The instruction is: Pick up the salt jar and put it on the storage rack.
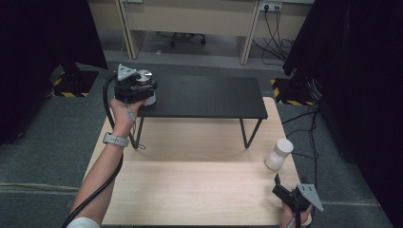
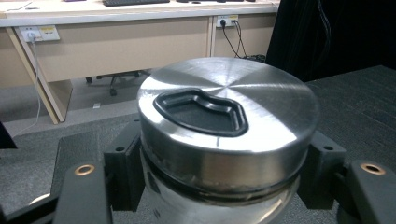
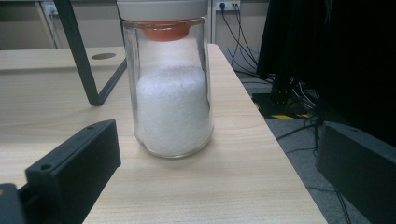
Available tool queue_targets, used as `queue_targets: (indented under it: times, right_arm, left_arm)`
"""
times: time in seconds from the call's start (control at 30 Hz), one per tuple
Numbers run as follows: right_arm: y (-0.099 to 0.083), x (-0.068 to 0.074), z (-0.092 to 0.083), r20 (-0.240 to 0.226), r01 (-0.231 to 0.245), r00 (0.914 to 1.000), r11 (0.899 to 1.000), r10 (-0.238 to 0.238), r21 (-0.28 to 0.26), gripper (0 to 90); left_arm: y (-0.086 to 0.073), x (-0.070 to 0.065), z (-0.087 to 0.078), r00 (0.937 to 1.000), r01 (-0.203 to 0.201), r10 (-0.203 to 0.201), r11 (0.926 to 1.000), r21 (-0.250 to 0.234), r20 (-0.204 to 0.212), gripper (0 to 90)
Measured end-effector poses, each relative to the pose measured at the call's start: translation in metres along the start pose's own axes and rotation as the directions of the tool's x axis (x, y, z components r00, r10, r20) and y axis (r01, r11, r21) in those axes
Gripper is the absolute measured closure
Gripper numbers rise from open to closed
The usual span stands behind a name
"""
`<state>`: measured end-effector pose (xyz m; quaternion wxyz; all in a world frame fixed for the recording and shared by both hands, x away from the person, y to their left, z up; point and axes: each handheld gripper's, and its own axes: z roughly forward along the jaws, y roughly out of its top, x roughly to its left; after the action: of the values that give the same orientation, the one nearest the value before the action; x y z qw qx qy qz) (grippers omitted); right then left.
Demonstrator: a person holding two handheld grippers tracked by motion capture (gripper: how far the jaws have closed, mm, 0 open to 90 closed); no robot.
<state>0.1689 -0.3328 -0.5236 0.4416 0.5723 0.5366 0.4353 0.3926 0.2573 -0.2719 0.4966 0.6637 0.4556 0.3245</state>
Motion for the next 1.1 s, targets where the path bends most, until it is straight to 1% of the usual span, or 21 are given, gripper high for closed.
queue_targets:
  times: [0.2, 0.27, 0.33, 0.4, 0.47, 0.5, 0.53, 0.63, 0.67, 0.7, 0.77, 0.93, 1.1]
  right_arm:
    - [0.001, 0.001, 0.0, 0.003, 0.006, 1.0, 1.0, -0.006, 0.004, 0.2]
    - [0.001, 0.001, 0.0, 0.003, 0.007, 1.0, 1.0, -0.007, 0.005, 0.2]
    - [0.001, 0.001, 0.0, 0.004, 0.008, 1.0, 1.0, -0.008, 0.004, 0.2]
    - [0.001, 0.001, 0.0, 0.003, 0.008, 1.0, 1.0, -0.008, 0.005, 0.2]
    - [0.001, 0.001, 0.0, 0.004, 0.008, 1.0, 1.0, -0.008, 0.005, 0.2]
    - [0.0, 0.001, 0.0, 0.004, 0.008, 1.0, 1.0, -0.008, 0.004, 0.2]
    - [0.0, 0.001, 0.0, 0.004, 0.008, 1.0, 1.0, -0.008, 0.003, 0.2]
    - [0.0, 0.001, 0.0, 0.003, 0.008, 1.0, 1.0, -0.008, 0.003, 0.3]
    - [0.0, 0.001, 0.0, 0.003, 0.008, 1.0, 1.0, -0.008, 0.002, 0.3]
    - [0.0, 0.001, 0.0, 0.002, 0.008, 1.0, 1.0, -0.008, 0.003, 0.2]
    - [0.0, 0.001, 0.0, 0.001, 0.008, 1.0, 1.0, -0.008, 0.003, 0.2]
    - [0.0, 0.001, -0.001, 0.0, 0.007, 1.0, 1.0, -0.007, 0.002, 0.2]
    - [0.0, 0.001, -0.001, -0.003, 0.006, 1.0, 1.0, -0.006, 0.002, 0.2]
  left_arm:
    - [-0.002, 0.002, 0.0, 1.0, -0.007, 0.007, 0.9999, -0.008, 0.007, 31.1]
    - [-0.004, 0.002, 0.0, 1.0, 0.003, -0.002, 0.9998, -0.02, 0.006, 30.9]
    - [-0.005, 0.004, -0.001, 0.9997, 0.015, -0.014, 0.9991, -0.04, 0.019, 30.3]
    - [-0.005, 0.004, -0.003, 0.9997, 0.016, -0.015, 0.998, -0.062, 0.022, 28.7]
    - [-0.002, 0.002, -0.005, 0.9999, 0.007, -0.007, 0.9977, -0.067, 0.009, 25.8]
    - [-0.001, 0.001, -0.005, 1.0, 0.002, -0.001, 0.9976, -0.069, 0.009, 23.0]
    - [0.0, 0.001, -0.005, 1.0, -0.002, 0.003, 0.9978, -0.067, 0.009, 19.9]
    - [0.002, -0.005, -0.005, 0.9998, -0.019, 0.019, 0.9979, -0.062, -0.009, 9.2]
    - [0.003, -0.006, -0.005, 0.9995, -0.029, 0.028, 0.9984, -0.048, -0.014, 4.9]
    - [0.004, -0.007, -0.005, 0.9994, -0.032, 0.031, 0.9985, -0.044, -0.015, 3.0]
    - [0.005, -0.006, -0.005, 0.9996, -0.027, 0.027, 0.9993, -0.025, -0.009, 0.7]
    - [0.005, -0.005, -0.004, 0.9998, -0.02, 0.02, 0.9997, -0.012, -0.008, 0.1]
    - [0.003, -0.004, -0.007, 0.9999, -0.009, 0.008, 0.9999, -0.014, -0.007, 0.1]
